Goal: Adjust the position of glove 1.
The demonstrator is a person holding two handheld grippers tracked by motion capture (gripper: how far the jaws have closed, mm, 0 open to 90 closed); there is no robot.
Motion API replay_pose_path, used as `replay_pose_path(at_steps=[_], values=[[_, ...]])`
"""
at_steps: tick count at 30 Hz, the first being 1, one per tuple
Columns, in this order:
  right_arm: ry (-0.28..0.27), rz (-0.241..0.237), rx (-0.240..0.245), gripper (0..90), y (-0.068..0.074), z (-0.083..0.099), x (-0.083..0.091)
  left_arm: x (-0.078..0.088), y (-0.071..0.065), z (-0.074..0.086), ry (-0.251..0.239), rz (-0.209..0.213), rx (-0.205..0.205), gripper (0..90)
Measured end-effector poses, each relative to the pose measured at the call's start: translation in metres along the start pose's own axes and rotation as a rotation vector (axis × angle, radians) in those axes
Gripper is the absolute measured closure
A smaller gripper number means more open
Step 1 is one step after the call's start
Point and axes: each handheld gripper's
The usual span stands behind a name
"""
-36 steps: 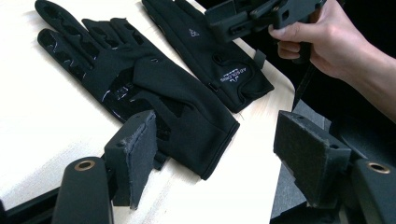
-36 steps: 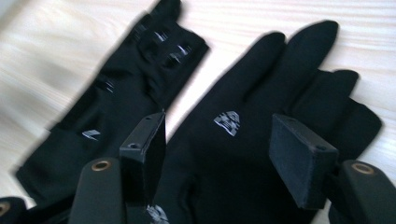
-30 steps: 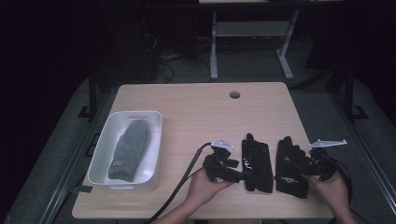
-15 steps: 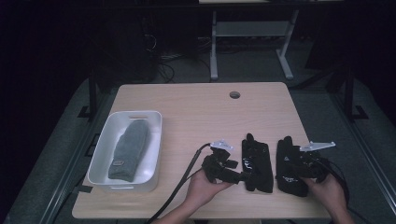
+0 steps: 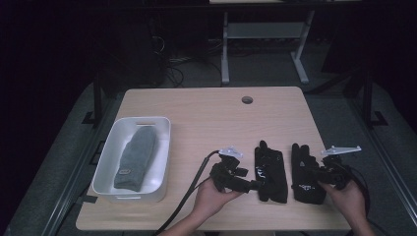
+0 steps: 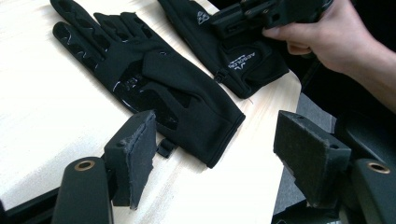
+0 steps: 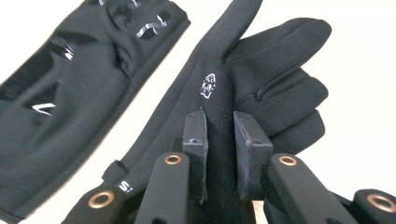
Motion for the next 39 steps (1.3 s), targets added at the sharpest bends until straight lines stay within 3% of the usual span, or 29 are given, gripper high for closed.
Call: replay_pose_path(at_steps=[8,17,28,39], values=[[-0.045,-0.045,0.017,76.1,0.016,-0.021,0.01,0.002,0.0,0.0,-0.002,-0.003,0.001,29.6],[-0.08,-0.11,0.024,75.8,0.038,-0.044,0.005,0.007,0.003,0.0,-0.017,-0.008,0.008,29.5],[-0.064,-0.161,0.047,75.4,0.061,-0.059,-0.021,0.012,0.008,0.005,-0.017,-0.018,0.018,29.3],[-0.021,-0.177,0.025,71.7,0.066,-0.053,-0.047,0.014,0.013,0.009,-0.021,-0.025,0.033,29.0]])
Point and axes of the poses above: each handheld gripper's, and its own axes: x roughly backward along the jaws, z roughly out of its underside, y roughly to its left, and after that the axes turned 8 degrees about -z, right-handed
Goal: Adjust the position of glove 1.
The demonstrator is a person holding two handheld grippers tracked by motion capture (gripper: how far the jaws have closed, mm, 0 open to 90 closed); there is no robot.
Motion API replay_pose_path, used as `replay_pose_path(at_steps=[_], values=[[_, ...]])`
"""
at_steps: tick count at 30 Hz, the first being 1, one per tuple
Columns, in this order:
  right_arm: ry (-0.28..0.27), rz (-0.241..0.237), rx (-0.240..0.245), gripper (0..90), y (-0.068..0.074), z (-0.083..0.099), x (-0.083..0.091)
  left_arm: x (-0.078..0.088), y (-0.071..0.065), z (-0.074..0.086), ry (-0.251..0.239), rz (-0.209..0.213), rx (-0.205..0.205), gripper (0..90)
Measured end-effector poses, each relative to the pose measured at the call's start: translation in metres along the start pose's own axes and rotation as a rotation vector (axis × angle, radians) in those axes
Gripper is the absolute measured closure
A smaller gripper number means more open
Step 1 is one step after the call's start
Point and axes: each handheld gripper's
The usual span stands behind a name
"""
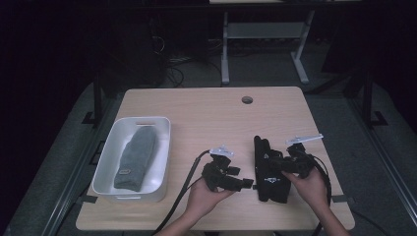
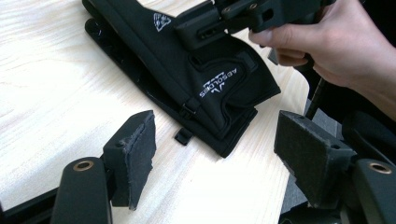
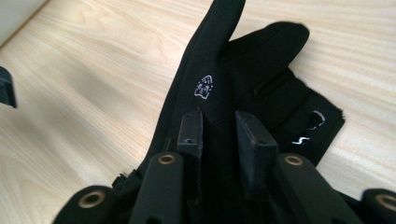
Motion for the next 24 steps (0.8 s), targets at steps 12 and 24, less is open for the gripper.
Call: replay_pose_path(at_steps=[12,24], values=[[-0.021,0.014,-0.016,61.1,-0.011,0.009,0.013,-0.001,0.004,0.003,0.007,-0.008,0.007,28.9],[0.041,-0.009,-0.01,83.4,-0.014,0.025,0.007,-0.005,0.008,0.007,0.02,-0.011,0.019,29.1]])
Point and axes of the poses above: each handheld gripper's, and its own axes: x roughly backward along the jaws, z roughly out of its underside, y roughly to its left, and after that the axes turned 8 degrees about -z, right-handed
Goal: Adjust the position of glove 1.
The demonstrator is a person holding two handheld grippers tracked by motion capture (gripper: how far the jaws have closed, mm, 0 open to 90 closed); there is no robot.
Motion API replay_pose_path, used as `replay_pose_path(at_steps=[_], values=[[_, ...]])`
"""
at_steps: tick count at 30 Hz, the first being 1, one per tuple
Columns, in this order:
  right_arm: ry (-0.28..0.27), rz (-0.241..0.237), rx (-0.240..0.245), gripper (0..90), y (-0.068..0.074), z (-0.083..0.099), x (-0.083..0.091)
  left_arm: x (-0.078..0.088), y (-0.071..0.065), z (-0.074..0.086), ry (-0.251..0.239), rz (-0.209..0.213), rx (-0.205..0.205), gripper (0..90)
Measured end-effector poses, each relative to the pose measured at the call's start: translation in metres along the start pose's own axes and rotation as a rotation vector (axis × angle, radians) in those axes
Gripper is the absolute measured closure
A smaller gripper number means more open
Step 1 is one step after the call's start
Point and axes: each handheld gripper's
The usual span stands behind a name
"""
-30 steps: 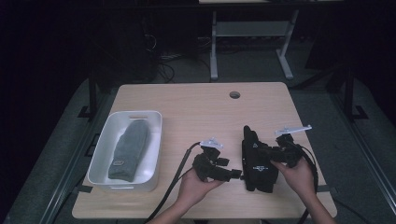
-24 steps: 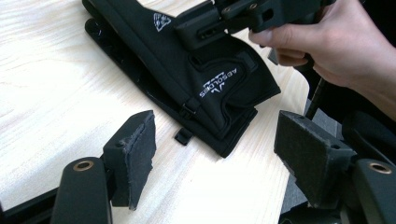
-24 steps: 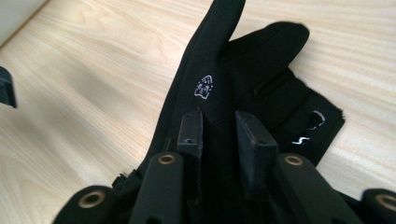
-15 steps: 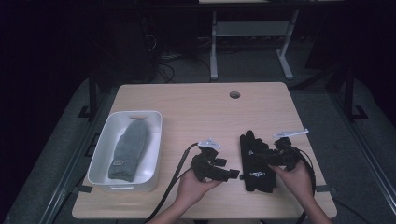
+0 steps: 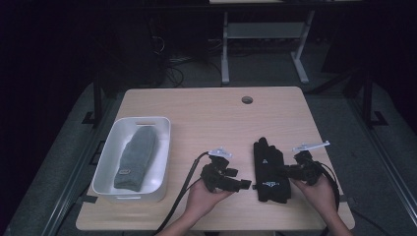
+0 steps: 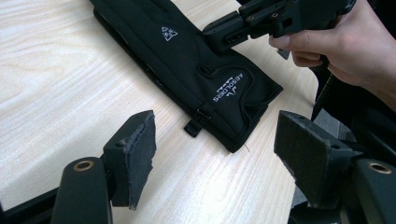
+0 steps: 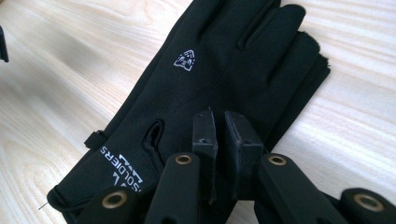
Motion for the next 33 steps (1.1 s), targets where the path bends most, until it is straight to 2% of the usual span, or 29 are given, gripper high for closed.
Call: replay_pose_path(at_steps=[5,7,14,22,30,32,33], values=[[0.0,-0.016,-0.004,86.0,0.0,0.002,-0.002,-0.001,0.002,0.003,0.009,-0.003,0.006,29.5],[0.004,-0.029,-0.02,88.8,0.001,0.003,-0.003,-0.001,0.003,0.004,0.012,0.001,0.013,30.1],[0.004,-0.075,-0.009,88.0,0.008,0.003,-0.01,-0.005,0.005,0.008,0.035,-0.002,0.02,30.2],[0.0,-0.139,-0.001,78.0,0.021,-0.002,-0.022,-0.011,0.01,0.013,0.083,-0.006,0.032,28.8],[0.007,-0.16,0.034,72.5,0.028,-0.006,-0.03,-0.019,0.018,0.016,0.133,-0.034,0.044,31.4],[0.003,-0.152,0.041,64.6,0.028,-0.008,-0.029,-0.021,0.018,0.016,0.141,-0.037,0.048,32.6],[-0.018,-0.138,0.035,62.0,0.027,-0.008,-0.026,-0.023,0.019,0.016,0.151,-0.04,0.043,33.5]])
Point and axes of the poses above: each handheld gripper's, and its own axes: x roughly backward along the jaws, z roughly out of its underside, y roughly to its left, and after that the axes turned 8 degrees about -z, right-handed
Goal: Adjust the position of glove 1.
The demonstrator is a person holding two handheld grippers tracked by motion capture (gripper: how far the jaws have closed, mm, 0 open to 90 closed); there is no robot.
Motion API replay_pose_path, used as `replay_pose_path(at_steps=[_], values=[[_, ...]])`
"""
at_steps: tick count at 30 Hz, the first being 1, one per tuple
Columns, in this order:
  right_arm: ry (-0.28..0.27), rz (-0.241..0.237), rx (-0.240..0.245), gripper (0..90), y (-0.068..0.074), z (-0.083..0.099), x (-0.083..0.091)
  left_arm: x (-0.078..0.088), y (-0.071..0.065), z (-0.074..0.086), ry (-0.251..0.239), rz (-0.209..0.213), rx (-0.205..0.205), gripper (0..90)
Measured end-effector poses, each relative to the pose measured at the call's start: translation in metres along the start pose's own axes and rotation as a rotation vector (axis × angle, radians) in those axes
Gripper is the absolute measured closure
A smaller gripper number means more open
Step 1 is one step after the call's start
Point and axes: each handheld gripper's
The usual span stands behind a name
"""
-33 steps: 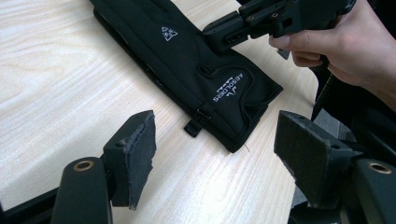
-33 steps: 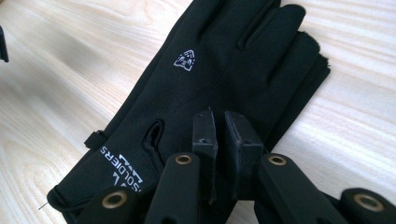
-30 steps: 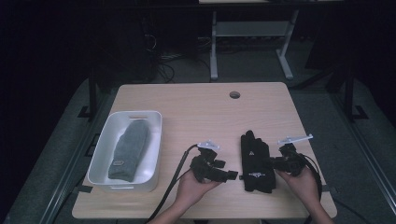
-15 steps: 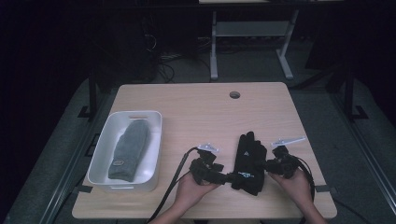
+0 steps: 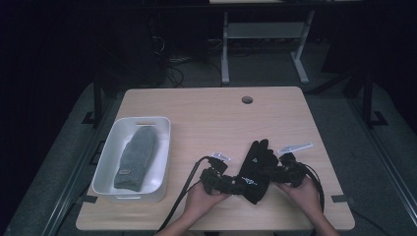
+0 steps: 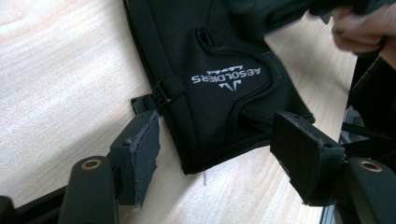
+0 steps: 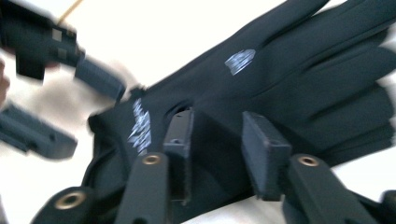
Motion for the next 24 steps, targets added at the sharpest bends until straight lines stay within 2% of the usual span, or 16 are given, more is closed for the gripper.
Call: replay_pose_path(at_steps=[2,4,6,8,13,14,17,19,23,24], values=[[-0.053,0.04,0.0,54.2,-0.005,0.0,0.007,-0.003,0.002,0.0,0.015,-0.013,-0.008,35.9],[-0.065,0.077,-0.003,49.0,-0.011,-0.001,0.011,-0.004,0.002,0.0,0.006,-0.008,-0.001,39.0],[-0.087,0.106,-0.033,44.4,-0.017,-0.002,0.016,-0.005,0.002,-0.001,0.011,-0.012,-0.008,39.7],[-0.102,0.142,-0.047,41.5,-0.025,-0.004,0.019,-0.006,0.001,-0.003,0.012,-0.012,-0.002,41.0],[-0.123,0.174,-0.114,37.1,-0.041,-0.005,0.013,-0.008,0.0,-0.005,0.015,-0.027,-0.01,46.6],[-0.121,0.19,-0.112,36.1,-0.043,-0.005,0.011,-0.008,0.001,-0.006,0.019,-0.03,-0.005,49.1],[-0.117,0.18,-0.15,34.4,-0.05,-0.005,0.006,-0.008,0.002,-0.007,0.021,-0.035,0.013,54.4],[-0.122,0.175,-0.169,34.5,-0.052,-0.005,0.004,-0.009,0.002,-0.007,0.024,-0.038,0.006,59.5],[-0.108,0.162,-0.151,43.3,-0.05,-0.006,0.002,-0.011,0.001,-0.006,0.027,-0.04,-0.029,68.9],[-0.102,0.16,-0.15,44.8,-0.048,-0.006,0.001,-0.011,0.002,-0.007,0.032,-0.038,-0.026,70.9]])
Point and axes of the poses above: each handheld gripper's, and its own axes: x roughly backward along the jaws, z roughly out of its underside, y roughly to its left, and after that the axes turned 8 degrees about -z, right-handed
